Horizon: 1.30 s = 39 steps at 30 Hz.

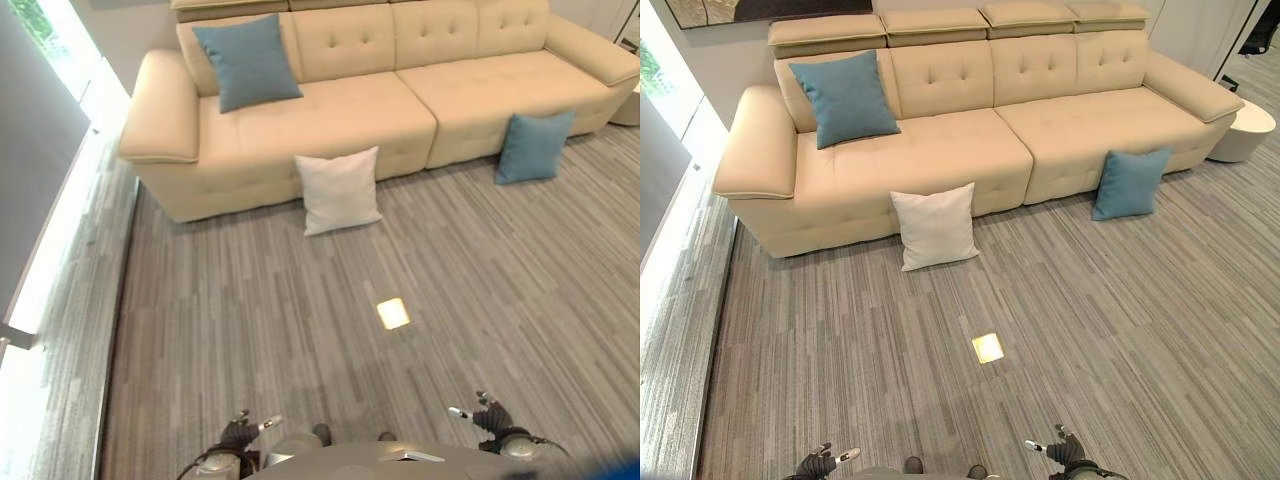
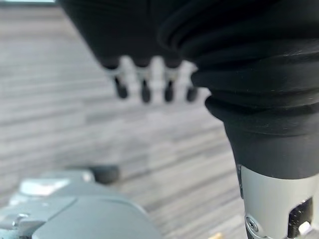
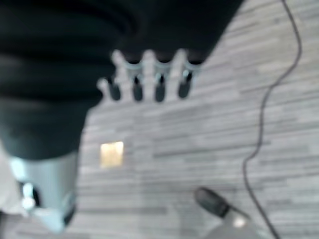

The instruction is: Pick up all the scattered cushions and arrange them neatly on the sofa.

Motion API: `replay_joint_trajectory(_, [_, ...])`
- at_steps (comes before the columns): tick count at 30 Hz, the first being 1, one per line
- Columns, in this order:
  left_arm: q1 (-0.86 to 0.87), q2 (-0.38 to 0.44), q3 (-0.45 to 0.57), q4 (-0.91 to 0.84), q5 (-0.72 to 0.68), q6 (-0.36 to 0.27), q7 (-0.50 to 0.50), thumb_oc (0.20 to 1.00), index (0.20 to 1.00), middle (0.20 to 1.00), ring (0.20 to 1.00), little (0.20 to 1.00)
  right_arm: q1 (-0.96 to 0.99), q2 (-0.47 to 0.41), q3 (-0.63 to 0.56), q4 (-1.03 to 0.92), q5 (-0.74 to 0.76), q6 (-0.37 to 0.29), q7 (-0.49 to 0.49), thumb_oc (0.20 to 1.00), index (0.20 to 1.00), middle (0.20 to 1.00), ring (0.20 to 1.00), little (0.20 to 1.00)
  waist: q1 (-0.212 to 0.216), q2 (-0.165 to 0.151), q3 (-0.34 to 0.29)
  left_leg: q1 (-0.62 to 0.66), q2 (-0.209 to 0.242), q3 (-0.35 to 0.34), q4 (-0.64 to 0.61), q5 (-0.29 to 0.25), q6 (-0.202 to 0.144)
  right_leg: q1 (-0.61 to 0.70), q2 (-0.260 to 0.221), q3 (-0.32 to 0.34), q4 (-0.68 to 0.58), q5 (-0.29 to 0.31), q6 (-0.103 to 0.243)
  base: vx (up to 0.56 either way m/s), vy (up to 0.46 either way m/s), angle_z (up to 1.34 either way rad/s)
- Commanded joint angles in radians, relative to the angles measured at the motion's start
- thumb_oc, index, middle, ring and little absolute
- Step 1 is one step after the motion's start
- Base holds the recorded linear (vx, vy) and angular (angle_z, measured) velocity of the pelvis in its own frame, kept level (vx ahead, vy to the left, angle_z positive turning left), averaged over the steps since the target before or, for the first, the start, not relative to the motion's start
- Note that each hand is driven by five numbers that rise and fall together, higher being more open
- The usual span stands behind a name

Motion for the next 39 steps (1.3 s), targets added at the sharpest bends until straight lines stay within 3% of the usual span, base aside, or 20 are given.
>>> replay_joint_trajectory(1, [-0.068,-0.024,0.024,0.053,0.016,-0.007,-0.001,1.0,1.0,1.0,1.0,1.0,-0.05,0.008,0.018,0.014,-0.015,-0.005,-0.006,1.0,1.0,1.0,1.0,1.0,0.004,-0.008,0.016,-0.029,0.009,-0.069,-0.051,0.059,-0.062,-0.033,-0.072,-0.023,0.05,0.018,0.098,0.02,-0.03,0.04])
replay_joint_trajectory(15, [-0.095,-0.024,0.004,0.046,0.001,-0.004,0.002,1.0,1.0,1.0,1.0,1.0,-0.068,0.005,0.038,-0.001,-0.001,0.0,-0.006,1.0,1.0,1.0,1.0,1.0,0.007,-0.014,0.028,-0.039,0.024,-0.089,-0.036,0.064,-0.076,-0.032,-0.054,-0.03,0.052,0.001,0.082,0.0,-0.04,0.02])
replay_joint_trajectory(20, [-0.097,-0.026,0.001,0.041,-0.014,-0.008,0.008,1.0,1.0,1.0,1.0,1.0,-0.074,0.002,0.043,-0.022,0.015,-0.009,-0.007,1.0,1.0,1.0,1.0,1.0,0.01,-0.019,0.047,-0.066,0.031,-0.098,0.01,0.059,-0.087,-0.036,-0.048,-0.034,0.053,-0.002,0.072,-0.02,-0.077,0.04])
replay_joint_trajectory(22, [-0.112,-0.023,-0.007,0.03,-0.034,-0.01,0.016,1.0,1.0,1.0,1.0,1.0,-0.087,-0.004,0.047,-0.06,0.034,-0.018,-0.011,1.0,1.0,1.0,1.0,1.0,0.012,-0.029,0.079,-0.133,0.034,-0.089,0.107,0.054,-0.109,-0.055,-0.05,-0.049,0.066,-0.008,0.061,-0.09,-0.106,0.2])
replay_joint_trajectory(26, [-0.12,-0.023,-0.005,0.025,-0.05,-0.013,0.016,1.0,1.0,1.0,1.0,1.0,-0.096,-0.01,0.047,-0.072,0.042,-0.02,-0.013,1.0,1.0,1.0,1.0,1.0,0.017,-0.034,0.09,-0.165,0.037,-0.069,0.178,0.04,-0.118,-0.057,-0.051,-0.06,0.073,-0.018,0.051,-0.01,-0.051,0.19])
replay_joint_trajectory(29, [-0.122,-0.027,-0.009,0.033,-0.053,-0.009,0.018,1.0,1.0,1.0,1.0,1.0,-0.096,-0.008,0.043,-0.076,0.048,-0.021,-0.016,1.0,1.0,1.0,1.0,1.0,0.017,-0.037,0.085,-0.17,0.035,-0.042,0.151,0.049,-0.109,-0.04,-0.05,-0.074,0.059,-0.019,0.052,0.1,0.004,0.09])
replay_joint_trajectory(30, [-0.124,-0.03,-0.017,0.031,-0.049,-0.011,0.023,1.0,1.0,1.0,1.0,1.0,-0.104,-0.012,0.048,-0.1,0.051,-0.023,-0.02,1.0,1.0,1.0,1.0,1.0,0.017,-0.04,0.083,-0.213,0.007,-0.038,0.129,0.07,-0.097,-0.044,-0.051,-0.077,0.058,-0.019,0.057,0.1,0.043,0.28])
replay_joint_trajectory(32, [-0.124,-0.031,-0.016,0.031,-0.052,-0.012,0.022,1.0,1.0,1.0,1.0,1.0,-0.111,-0.011,0.052,-0.103,0.05,-0.024,-0.022,1.0,1.0,1.0,1.0,1.0,0.024,-0.044,0.081,-0.242,-0.009,-0.046,0.143,0.073,-0.097,-0.049,-0.05,-0.07,0.065,-0.025,0.058,0.09,0.03,0.26])
replay_joint_trajectory(37, [-0.111,-0.024,-0.003,0.035,-0.061,-0.011,0.025,1.0,1.0,1.0,1.0,1.0,-0.122,-0.002,0.057,-0.105,0.043,-0.023,-0.023,1.0,1.0,1.0,1.0,1.0,0.041,-0.05,0.064,-0.212,-0.021,-0.066,0.138,0.043,-0.075,-0.051,-0.044,-0.031,0.102,-0.052,0.065,0.16,0.079,-0.22])
replay_joint_trajectory(39, [-0.097,-0.019,0.004,0.04,-0.056,-0.01,0.022,1.0,1.0,1.0,1.0,1.0,-0.13,0.009,0.06,-0.104,0.036,-0.021,-0.019,1.0,1.0,1.0,1.0,1.0,0.065,-0.051,0.06,-0.185,-0.033,-0.065,0.147,0.006,-0.042,-0.053,-0.071,-0.001,0.188,-0.078,0.086,0.22,0.214,-0.28])
